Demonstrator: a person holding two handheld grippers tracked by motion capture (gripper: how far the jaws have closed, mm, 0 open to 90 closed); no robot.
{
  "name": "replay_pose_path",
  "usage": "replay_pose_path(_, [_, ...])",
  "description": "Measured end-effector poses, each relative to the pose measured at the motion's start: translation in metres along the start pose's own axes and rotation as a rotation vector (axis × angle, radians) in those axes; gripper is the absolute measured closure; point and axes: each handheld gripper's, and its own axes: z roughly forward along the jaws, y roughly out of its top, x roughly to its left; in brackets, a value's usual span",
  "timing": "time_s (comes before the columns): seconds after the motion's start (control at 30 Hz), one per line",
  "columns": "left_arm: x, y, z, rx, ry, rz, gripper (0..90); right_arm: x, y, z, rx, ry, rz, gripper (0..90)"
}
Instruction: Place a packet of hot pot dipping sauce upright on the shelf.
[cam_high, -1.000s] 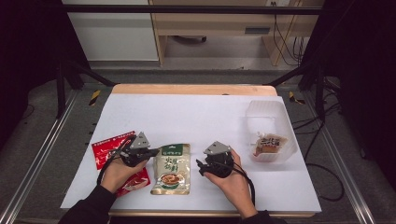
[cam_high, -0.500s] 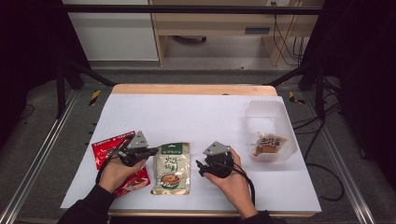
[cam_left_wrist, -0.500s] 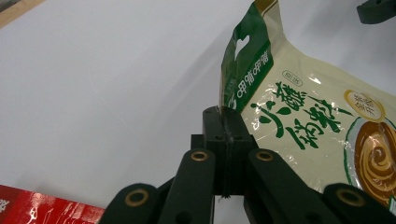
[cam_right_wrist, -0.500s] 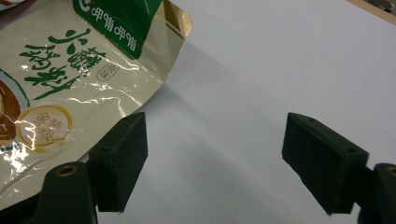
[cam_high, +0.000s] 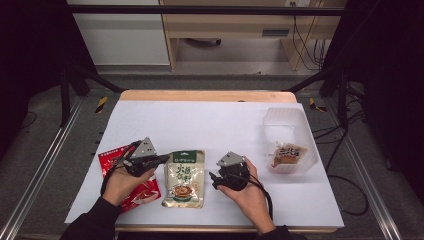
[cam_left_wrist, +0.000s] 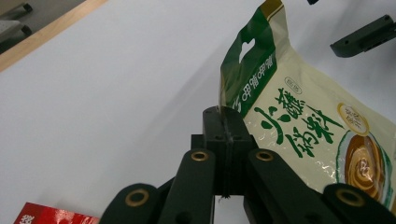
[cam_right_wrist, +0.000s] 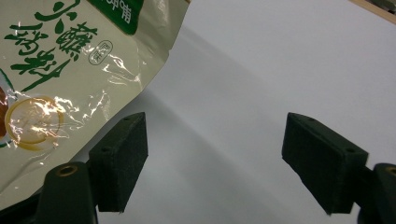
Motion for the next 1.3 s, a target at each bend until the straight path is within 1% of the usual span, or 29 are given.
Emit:
replay_pose_path(0.17, [-0.001, 0.006, -0.007, -0.021, 0.007, 0.011, 90.0, 0.0, 0.0, -0.001, -0.008, 0.003, 0.002, 23.1])
replay_pose_path(0.3, [-0.002, 0.011, -0.014, -0.038, 0.011, 0.027, 90.0, 0.0, 0.001, -0.001, -0.011, 0.001, 0.007, 23.1])
replay_pose_path(0.53, [-0.001, 0.017, -0.024, -0.066, 0.021, 0.031, 90.0, 0.001, 0.001, -0.002, -0.009, 0.007, 0.002, 23.2])
replay_pose_path(0.67, [-0.002, 0.021, -0.028, -0.072, 0.026, 0.046, 90.0, 0.001, 0.001, -0.001, -0.011, 0.008, 0.002, 23.2])
replay_pose_path(0.87, [-0.003, 0.024, -0.033, -0.069, 0.019, 0.064, 90.0, 0.001, 0.002, -0.002, -0.017, 0.011, 0.008, 23.5])
replay_pose_path(0.93, [-0.003, 0.026, -0.035, -0.057, 0.012, 0.082, 90.0, 0.001, 0.003, -0.004, -0.026, 0.023, 0.028, 23.7])
replay_pose_path(1.0, [-0.002, 0.028, -0.037, -0.052, 0.005, 0.085, 90.0, 0.001, 0.005, -0.006, -0.034, 0.03, 0.034, 23.7])
replay_pose_path(1.07, [-0.002, 0.03, -0.038, -0.055, 0.001, 0.094, 90.0, 0.001, 0.01, -0.009, -0.039, 0.031, 0.023, 23.8])
replay_pose_path(1.13, [-0.002, 0.033, -0.04, -0.049, 0.001, 0.103, 90.0, -0.001, 0.017, -0.013, -0.053, 0.051, 0.024, 24.1])
replay_pose_path(1.17, [-0.002, 0.034, -0.042, -0.045, 0.0, 0.108, 90.0, -0.002, 0.021, -0.015, -0.057, 0.06, 0.016, 24.5])
replay_pose_path(1.23, [-0.003, 0.038, -0.043, -0.041, -0.004, 0.114, 90.0, -0.002, 0.031, -0.02, -0.056, 0.064, -0.021, 26.2])
replay_pose_path(1.3, [-0.004, 0.044, -0.046, -0.034, -0.002, 0.131, 90.0, -0.002, 0.041, -0.025, -0.053, 0.088, -0.056, 27.9])
